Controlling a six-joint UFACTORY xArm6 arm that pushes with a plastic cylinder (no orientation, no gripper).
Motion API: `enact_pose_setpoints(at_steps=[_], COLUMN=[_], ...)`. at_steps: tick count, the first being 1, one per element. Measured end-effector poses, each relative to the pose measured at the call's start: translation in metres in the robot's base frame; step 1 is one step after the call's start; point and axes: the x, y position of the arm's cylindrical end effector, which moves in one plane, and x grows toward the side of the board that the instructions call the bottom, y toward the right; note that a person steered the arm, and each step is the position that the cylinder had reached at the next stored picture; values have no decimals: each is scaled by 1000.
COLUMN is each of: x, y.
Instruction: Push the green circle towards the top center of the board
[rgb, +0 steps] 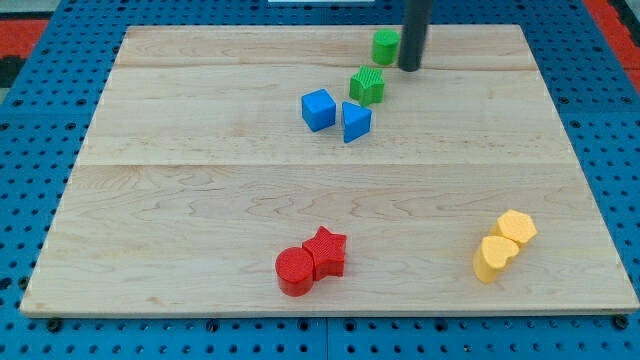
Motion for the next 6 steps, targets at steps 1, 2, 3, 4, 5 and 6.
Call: enact_pose_setpoints(at_steps=[1,2,3,4,5,6], x=[-35,-33,-46,-33,-62,-84], y=[-14,-128,-127,-69,-33,-44])
